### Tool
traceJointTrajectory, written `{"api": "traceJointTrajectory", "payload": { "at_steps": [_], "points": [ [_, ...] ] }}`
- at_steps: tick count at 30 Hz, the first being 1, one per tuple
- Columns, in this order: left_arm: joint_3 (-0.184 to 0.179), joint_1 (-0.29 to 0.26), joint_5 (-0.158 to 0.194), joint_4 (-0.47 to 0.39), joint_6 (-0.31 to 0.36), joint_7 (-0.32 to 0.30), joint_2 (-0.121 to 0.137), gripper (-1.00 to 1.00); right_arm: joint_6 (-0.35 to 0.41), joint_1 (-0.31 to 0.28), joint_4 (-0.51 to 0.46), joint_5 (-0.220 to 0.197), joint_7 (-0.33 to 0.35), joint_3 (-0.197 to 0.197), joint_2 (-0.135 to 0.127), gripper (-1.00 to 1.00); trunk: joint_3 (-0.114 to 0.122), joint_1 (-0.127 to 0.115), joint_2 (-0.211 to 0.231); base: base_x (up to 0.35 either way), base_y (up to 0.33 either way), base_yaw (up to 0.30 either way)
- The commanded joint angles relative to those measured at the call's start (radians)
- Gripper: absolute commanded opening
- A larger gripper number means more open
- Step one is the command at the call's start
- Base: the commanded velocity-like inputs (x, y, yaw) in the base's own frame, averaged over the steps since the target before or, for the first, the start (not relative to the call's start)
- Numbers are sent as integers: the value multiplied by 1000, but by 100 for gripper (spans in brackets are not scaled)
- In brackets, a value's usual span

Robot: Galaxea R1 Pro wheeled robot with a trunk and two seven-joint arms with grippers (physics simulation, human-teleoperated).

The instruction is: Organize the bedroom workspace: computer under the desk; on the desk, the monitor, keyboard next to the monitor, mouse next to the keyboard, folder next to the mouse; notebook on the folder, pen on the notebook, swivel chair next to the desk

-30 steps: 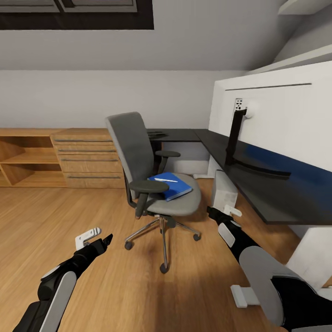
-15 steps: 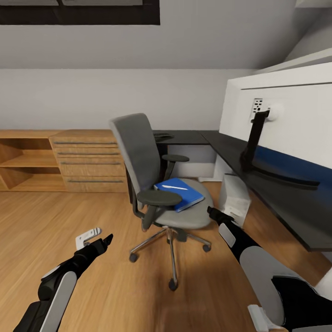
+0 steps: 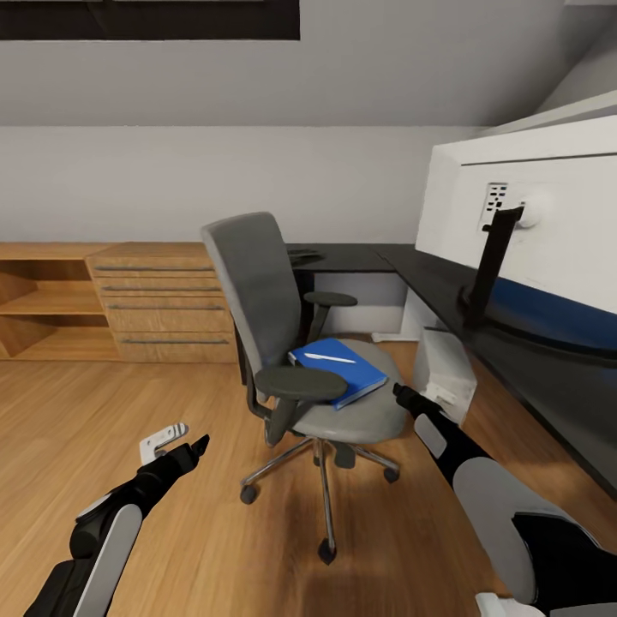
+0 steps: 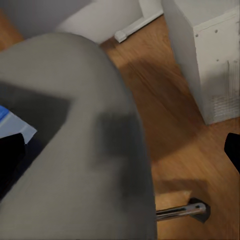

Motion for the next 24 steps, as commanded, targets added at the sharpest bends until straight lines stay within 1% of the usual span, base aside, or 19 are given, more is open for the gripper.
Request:
{"api": "traceJointTrajectory", "payload": {
  "at_steps": [1, 2, 5, 10, 15, 18, 20, 21, 24],
  "points": [
    [0, -1, 11, -1, 4, 8, 0, 100, -3, -1, 0, -20, -1, 1, 0, 100, -1, 0, 0, 152, 1, 0],
    [0, -1, 11, -1, 4, 8, 0, 100, -3, -1, 0, -35, -1, 1, -2, 100, -1, 0, 0, 97, 1, 0],
    [0, -1, 11, -1, 4, 9, 0, 100, -3, -1, 1, -52, -1, 2, -8, 100, -1, 0, 0, 60, 0, 0],
    [0, -1, 11, -1, 4, 9, 0, 100, -3, -1, 2, -61, -1, 2, -13, 100, -1, 0, 0, 27, 0, 0],
    [0, -1, 11, -1, 4, 9, 0, 100, -2, -1, 7, -68, -2, 1, -15, 100, -1, 0, 0, 103, 0, 0],
    [0, -1, 11, -1, 4, 9, 0, 100, -2, -1, 16, -88, -2, 0, -19, 100, -1, 0, 0, 41, 0, 0],
    [0, -1, 11, -1, 4, 9, 0, 100, -2, -1, 20, -116, -2, 1, -26, 100, -1, 0, 0, 23, 0, 0],
    [0, -1, 11, -1, 4, 9, 0, 100, -2, -1, 23, -137, -2, 1, -31, 100, -1, 0, 0, 71, 0, 0],
    [0, 0, 11, -1, 4, 9, 0, 100, -1, -1, 26, -168, -2, 1, -36, 100, -1, 0, 0, 140, 0, 0]
  ]
}}
